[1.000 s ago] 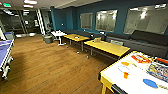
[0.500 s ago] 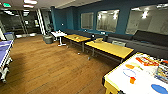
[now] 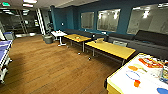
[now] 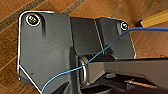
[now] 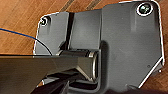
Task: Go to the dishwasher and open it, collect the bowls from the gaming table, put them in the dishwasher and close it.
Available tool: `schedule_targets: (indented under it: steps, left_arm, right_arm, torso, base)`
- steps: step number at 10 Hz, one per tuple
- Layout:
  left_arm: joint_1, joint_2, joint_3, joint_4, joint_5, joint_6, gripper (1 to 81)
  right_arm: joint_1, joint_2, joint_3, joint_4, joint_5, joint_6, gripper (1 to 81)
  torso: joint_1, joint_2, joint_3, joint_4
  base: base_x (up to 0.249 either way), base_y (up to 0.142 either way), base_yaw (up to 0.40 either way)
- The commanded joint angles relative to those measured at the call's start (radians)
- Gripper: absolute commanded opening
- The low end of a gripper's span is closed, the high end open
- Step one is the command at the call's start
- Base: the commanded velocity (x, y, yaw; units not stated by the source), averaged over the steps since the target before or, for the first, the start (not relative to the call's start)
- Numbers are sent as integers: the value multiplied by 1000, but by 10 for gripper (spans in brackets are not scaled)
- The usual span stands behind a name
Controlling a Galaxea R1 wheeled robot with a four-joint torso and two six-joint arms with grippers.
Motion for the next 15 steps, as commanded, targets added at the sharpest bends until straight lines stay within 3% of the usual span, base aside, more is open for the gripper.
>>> schedule_targets:
  steps: [1,7,15]
  left_arm:
    - [-26,-4,11,-2,59,-4,811]
    - [-30,-2,11,12,61,-4,811]
    - [-30,-4,11,12,61,-4,811]
  right_arm:
    - [33,6,9,-6,-54,-5,811]
    - [35,6,9,-6,-54,-5,811]
    - [30,4,9,-4,-54,-5,811]
  torso:
    - [0,0,0,0]
    - [-1,0,0,0]
    - [-2,0,0,0]
  base:
    - [0,0,0]
    - [0,0,0]
    - [0,0,-189]
